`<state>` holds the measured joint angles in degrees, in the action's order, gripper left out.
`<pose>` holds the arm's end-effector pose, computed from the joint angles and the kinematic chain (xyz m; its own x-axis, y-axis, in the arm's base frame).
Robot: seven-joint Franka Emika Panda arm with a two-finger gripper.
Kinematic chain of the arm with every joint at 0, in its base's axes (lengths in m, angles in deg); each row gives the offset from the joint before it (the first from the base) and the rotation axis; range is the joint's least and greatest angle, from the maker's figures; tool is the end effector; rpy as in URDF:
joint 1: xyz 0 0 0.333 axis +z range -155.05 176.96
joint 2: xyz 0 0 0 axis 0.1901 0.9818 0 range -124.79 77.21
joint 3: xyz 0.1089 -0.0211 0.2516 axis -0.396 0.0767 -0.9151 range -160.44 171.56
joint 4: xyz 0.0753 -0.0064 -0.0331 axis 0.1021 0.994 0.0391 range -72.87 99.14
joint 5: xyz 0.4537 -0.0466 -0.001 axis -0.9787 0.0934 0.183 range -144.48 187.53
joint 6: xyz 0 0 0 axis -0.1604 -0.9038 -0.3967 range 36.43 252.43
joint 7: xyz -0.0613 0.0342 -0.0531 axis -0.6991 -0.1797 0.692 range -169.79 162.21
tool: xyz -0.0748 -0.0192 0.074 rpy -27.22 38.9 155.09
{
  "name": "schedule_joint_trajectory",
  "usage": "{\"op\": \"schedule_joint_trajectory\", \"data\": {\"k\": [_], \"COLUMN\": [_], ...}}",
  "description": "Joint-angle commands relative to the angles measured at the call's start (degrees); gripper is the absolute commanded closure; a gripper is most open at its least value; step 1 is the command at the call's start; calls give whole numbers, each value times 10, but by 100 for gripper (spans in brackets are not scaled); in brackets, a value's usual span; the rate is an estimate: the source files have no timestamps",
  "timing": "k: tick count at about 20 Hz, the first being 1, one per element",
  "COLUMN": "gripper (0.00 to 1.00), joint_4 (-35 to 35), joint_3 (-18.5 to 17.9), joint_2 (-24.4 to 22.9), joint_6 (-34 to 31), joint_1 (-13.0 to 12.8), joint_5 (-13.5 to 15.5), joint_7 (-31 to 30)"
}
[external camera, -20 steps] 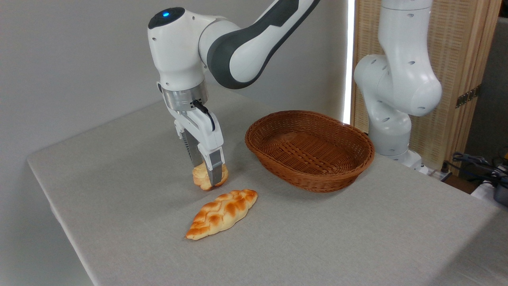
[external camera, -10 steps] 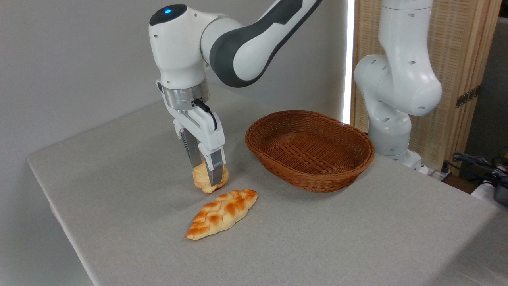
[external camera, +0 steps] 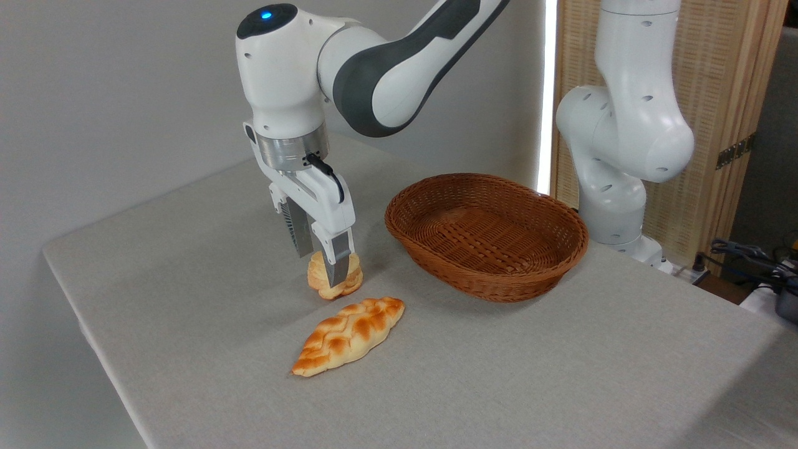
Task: Put bread into the basket
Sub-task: 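Close the gripper on the round bun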
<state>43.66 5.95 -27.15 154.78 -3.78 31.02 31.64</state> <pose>0.5689 -0.1631 0.3751 0.6934 -0.7157 0.0830 -0.7199 -0.6835 0.1207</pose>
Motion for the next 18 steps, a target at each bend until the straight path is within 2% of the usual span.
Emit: {"op": "schedule_joint_trajectory", "data": {"k": [1, 18], "gripper": [0, 0], "joint_4": [-5, -4], "joint_3": [0, 7], "joint_2": [1, 18], "joint_6": [-12, -31], "joint_1": [-6, -8], "joint_5": [11, 4], "joint_7": [-11, -3]}}
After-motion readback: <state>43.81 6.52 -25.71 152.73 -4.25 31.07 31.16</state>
